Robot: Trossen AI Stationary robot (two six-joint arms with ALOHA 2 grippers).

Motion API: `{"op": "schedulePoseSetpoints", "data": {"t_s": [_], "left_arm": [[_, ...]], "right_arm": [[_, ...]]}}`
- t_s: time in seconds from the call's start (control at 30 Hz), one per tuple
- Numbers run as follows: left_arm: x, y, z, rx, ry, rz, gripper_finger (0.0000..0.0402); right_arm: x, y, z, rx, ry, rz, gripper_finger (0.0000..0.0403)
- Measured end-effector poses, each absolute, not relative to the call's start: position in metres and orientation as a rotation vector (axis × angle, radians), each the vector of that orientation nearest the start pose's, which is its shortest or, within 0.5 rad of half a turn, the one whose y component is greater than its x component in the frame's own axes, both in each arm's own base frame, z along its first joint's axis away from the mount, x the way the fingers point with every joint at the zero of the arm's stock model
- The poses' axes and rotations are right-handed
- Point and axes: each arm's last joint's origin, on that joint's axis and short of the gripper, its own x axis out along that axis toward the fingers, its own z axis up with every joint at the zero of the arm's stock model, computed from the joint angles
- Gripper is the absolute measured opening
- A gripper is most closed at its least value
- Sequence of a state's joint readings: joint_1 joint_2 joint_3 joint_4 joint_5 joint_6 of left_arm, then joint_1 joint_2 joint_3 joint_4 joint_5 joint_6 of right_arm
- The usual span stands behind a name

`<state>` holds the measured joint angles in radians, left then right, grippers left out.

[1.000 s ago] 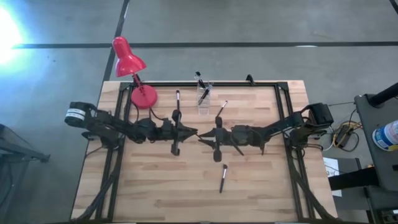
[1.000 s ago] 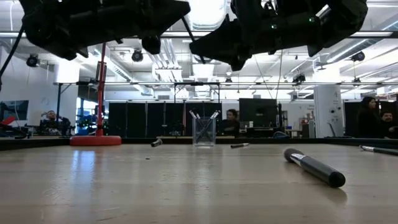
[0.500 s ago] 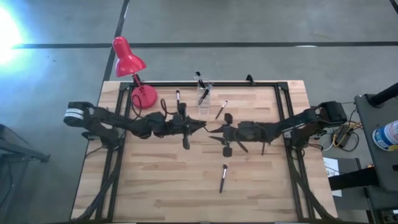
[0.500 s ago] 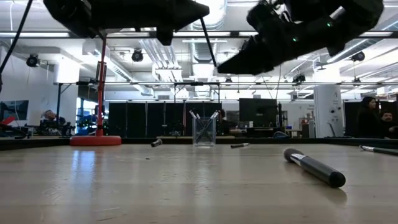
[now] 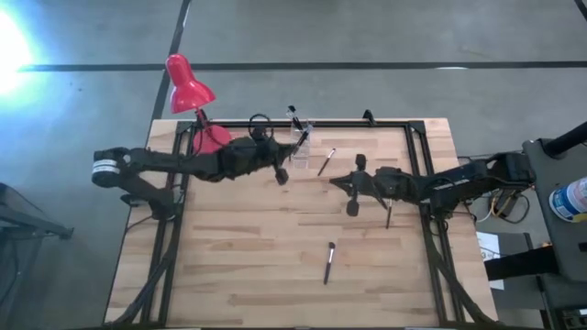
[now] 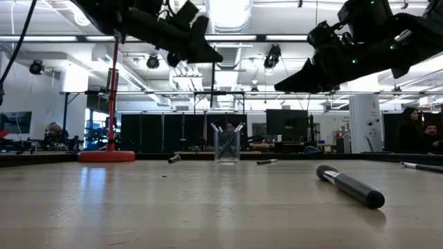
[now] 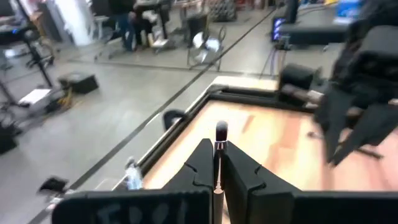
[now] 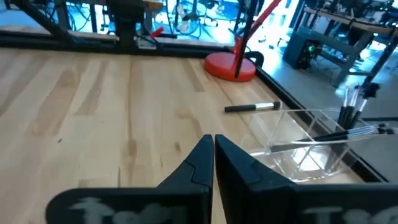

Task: Put items in baskets/containers
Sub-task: Put the black eyeshadow brush into the transparent organizer

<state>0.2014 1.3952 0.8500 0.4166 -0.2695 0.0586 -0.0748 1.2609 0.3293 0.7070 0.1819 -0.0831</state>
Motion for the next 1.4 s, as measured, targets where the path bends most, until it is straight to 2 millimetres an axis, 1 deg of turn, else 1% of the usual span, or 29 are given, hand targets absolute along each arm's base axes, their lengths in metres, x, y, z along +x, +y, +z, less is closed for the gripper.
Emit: {"op": "schedulePoseSetpoints", "data": {"t_s": [0.13,0.2,0.3,0.5,0.63,0.87,1.0,1.17,1.4], "left_arm": [[0.305,0.086,0.281,0.061,0.164,0.508,0.001],[0.309,0.095,0.288,0.054,0.145,0.508,0.001],[0.316,0.11,0.287,0.04,0.182,0.523,0.001],[0.339,0.144,0.273,0.019,0.299,0.562,0.001],[0.355,0.162,0.265,0.01,0.331,0.573,0.001],[0.371,0.191,0.262,0.02,0.325,0.616,0.001],[0.374,0.198,0.255,-0.014,0.338,0.604,0.001],[0.37,0.202,0.248,-0.045,0.392,0.61,0.001],[0.365,0.207,0.248,-0.09,0.402,0.629,0.0063]], "right_arm": [[0.222,-0.022,0.175,-0.094,0.217,-0.249,0.0008],[0.221,-0.022,0.178,-0.096,0.199,-0.249,0.0008],[0.222,-0.023,0.177,-0.099,0.203,-0.25,0.0008],[0.224,-0.023,0.177,-0.099,0.206,-0.25,0.0008],[0.224,-0.023,0.176,-0.1,0.213,-0.249,0.0008],[0.224,-0.023,0.175,-0.1,0.219,-0.249,0.0008],[0.224,-0.023,0.175,-0.1,0.221,-0.248,0.0008],[0.224,-0.023,0.175,-0.1,0.219,-0.248,0.0008],[0.224,-0.023,0.175,-0.096,0.218,-0.249,0.0008]]}}
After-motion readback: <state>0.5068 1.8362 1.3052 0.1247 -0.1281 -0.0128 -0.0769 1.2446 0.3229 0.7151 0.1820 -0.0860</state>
